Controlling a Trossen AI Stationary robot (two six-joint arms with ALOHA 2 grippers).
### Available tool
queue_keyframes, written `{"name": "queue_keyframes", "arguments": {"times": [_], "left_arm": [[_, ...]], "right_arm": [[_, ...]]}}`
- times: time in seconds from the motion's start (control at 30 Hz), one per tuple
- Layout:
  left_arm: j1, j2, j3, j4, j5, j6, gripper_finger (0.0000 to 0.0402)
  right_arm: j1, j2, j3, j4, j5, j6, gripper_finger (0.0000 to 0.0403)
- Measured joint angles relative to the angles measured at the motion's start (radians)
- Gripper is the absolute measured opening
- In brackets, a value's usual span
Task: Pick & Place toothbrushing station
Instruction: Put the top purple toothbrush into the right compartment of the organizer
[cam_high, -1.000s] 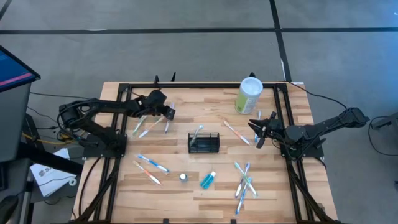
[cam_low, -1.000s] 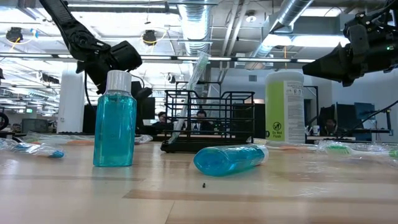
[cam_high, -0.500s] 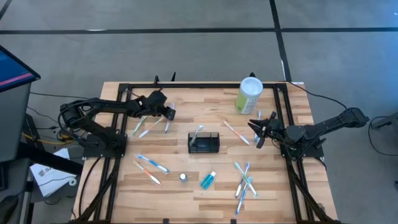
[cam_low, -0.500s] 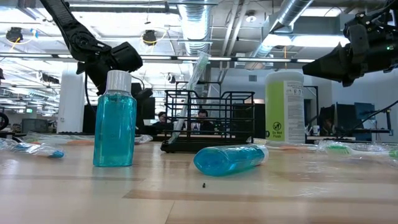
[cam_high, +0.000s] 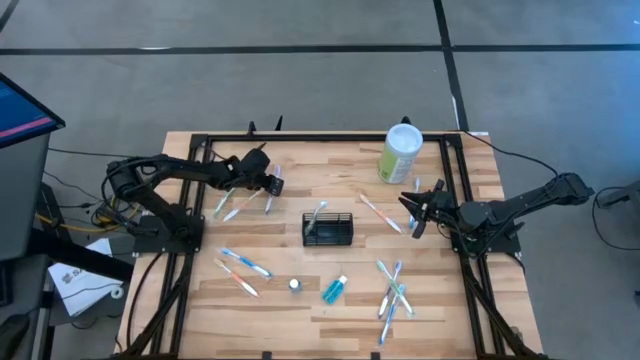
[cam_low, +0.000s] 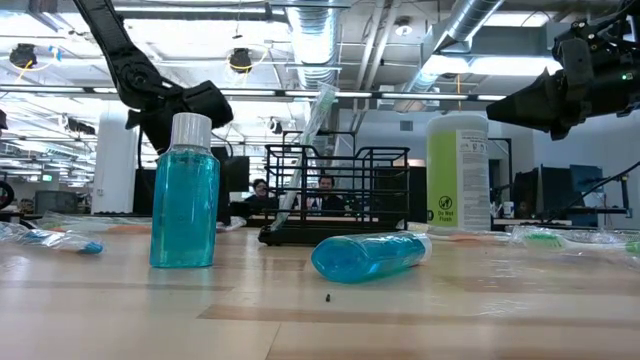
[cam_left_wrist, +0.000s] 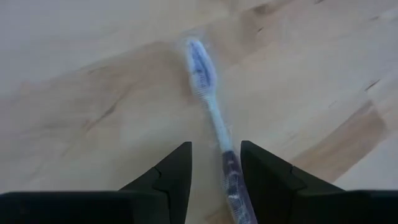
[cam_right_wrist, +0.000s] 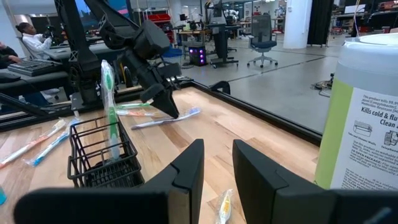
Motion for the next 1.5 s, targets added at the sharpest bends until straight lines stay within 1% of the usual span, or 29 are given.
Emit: {"name": "queue_keyframes", "arguments": {"times": [0.23, 0.3, 0.4, 0.53, 0.57, 0.8, 0.9, 1.0, 1.13, 1.27, 1.33, 1.4, 1.5], "left_arm": [[-0.004, 0.000, 0.000, 0.017, 0.001, 0.001, 0.0131], [-0.004, 0.000, 0.000, 0.017, 0.006, -0.008, 0.0124], [-0.004, 0.000, 0.000, 0.017, 0.006, -0.018, 0.0093], [-0.004, 0.000, 0.000, 0.017, 0.006, -0.018, 0.0023], [-0.004, 0.000, 0.000, 0.017, 0.006, -0.018, 0.0012], [-0.004, -0.001, 0.000, 0.016, 0.011, -0.017, 0.0001], [-0.009, -0.029, 0.000, 0.016, 0.017, -0.014, 0.0001], [-0.020, -0.099, 0.000, 0.015, 0.017, 0.005, 0.0000], [-0.061, -0.239, 0.000, 0.016, 0.015, 0.017, 0.0000], [-0.129, -0.385, 0.000, 0.032, -0.010, 0.057, 0.0000], [-0.166, -0.449, 0.000, 0.055, -0.025, 0.080, 0.0000], [-0.204, -0.502, 0.000, 0.088, -0.032, 0.093, 0.0000], [-0.267, -0.563, 0.000, 0.144, -0.035, 0.107, 0.0000]], "right_arm": [[0.000, 0.000, 0.000, 0.000, 0.000, 0.008, 0.0077], [0.000, 0.000, 0.000, 0.000, 0.000, 0.008, 0.0077], [0.000, 0.000, 0.000, 0.000, 0.000, 0.008, 0.0077], [0.001, 0.000, 0.000, 0.000, 0.000, 0.008, 0.0077], [0.001, 0.000, 0.000, 0.000, 0.000, 0.011, 0.0077], [0.001, 0.000, 0.000, -0.001, 0.000, 0.016, 0.0077], [0.001, 0.000, 0.000, -0.001, 0.000, 0.028, 0.0077], [0.001, 0.000, 0.000, -0.001, -0.001, 0.045, 0.0077], [0.001, 0.000, 0.000, 0.019, -0.003, 0.044, 0.0077], [0.001, 0.000, 0.000, 0.041, -0.009, 0.044, 0.0077], [0.001, 0.000, 0.000, 0.050, -0.033, 0.044, 0.0077], [0.001, 0.000, 0.000, 0.074, -0.052, 0.043, 0.0077], [0.000, 0.000, 0.000, 0.121, -0.054, 0.031, 0.0077]]}}
